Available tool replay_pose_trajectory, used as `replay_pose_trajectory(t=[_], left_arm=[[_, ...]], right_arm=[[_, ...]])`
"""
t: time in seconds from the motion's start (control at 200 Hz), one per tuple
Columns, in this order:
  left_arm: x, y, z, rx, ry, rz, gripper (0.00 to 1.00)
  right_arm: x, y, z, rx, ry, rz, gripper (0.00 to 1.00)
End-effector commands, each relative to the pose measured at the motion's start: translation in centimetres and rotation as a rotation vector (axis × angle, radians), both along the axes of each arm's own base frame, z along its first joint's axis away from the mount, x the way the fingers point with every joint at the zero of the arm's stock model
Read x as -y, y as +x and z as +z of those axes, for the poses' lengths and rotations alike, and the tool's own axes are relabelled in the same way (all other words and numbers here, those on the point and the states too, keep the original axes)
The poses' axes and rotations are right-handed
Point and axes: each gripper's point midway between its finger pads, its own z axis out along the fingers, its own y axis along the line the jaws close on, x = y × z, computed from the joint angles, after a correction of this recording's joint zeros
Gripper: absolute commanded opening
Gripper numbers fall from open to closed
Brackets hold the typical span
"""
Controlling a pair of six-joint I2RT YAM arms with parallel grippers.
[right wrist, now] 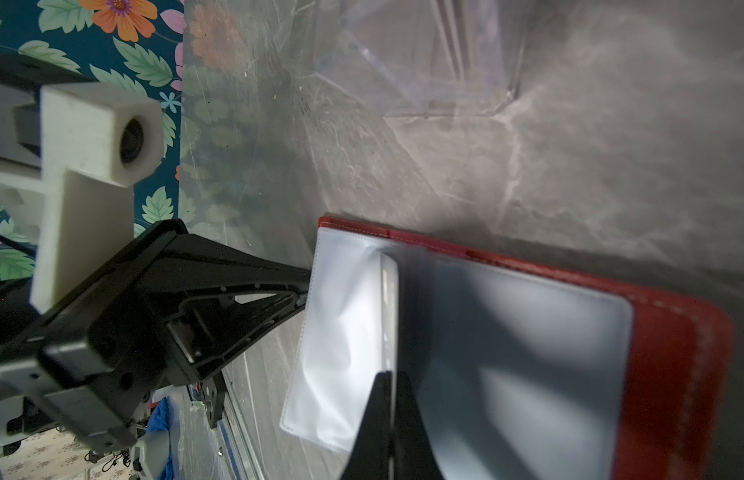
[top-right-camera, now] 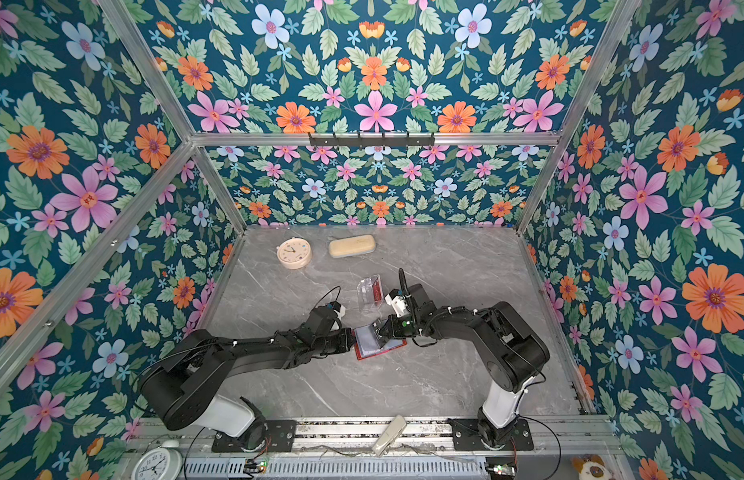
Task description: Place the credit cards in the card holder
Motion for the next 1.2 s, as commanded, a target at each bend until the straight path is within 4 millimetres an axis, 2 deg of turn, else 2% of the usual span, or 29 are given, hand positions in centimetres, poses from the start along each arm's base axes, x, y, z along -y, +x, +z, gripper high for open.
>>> replay_pose_trajectory(t=[0.0, 0.21, 0.45, 0.815, 1.195], left_arm=[[-2.9, -1.1, -2.6, -0.059, 0.15, 0.038, 0.0], [-2.9, -1.2, -2.7, -0.063, 0.155, 0.036, 0.0], [-3.0, -1.2, -2.7, -0.061, 0.158, 0.038, 0.0], [-3.0, -1.2, -2.6, -0.06, 0.161, 0.038, 0.0], [-3.1, -1.2, -2.6, -0.059, 0.161, 0.038, 0.0]], right_arm=[[0.2, -0.5, -0.9, -0.035, -0.006, -0.018, 0.0], [0.4, -1.3, -1.6, -0.092, 0.004, -0.032, 0.0], [1.4, -1.2, -2.2, -0.091, -0.063, -0.069, 0.29], [2.3, -1.3, -2.0, -0.037, -0.225, -0.077, 0.51], [3.4, -0.8, -1.5, 0.029, -0.362, -0.11, 0.56]])
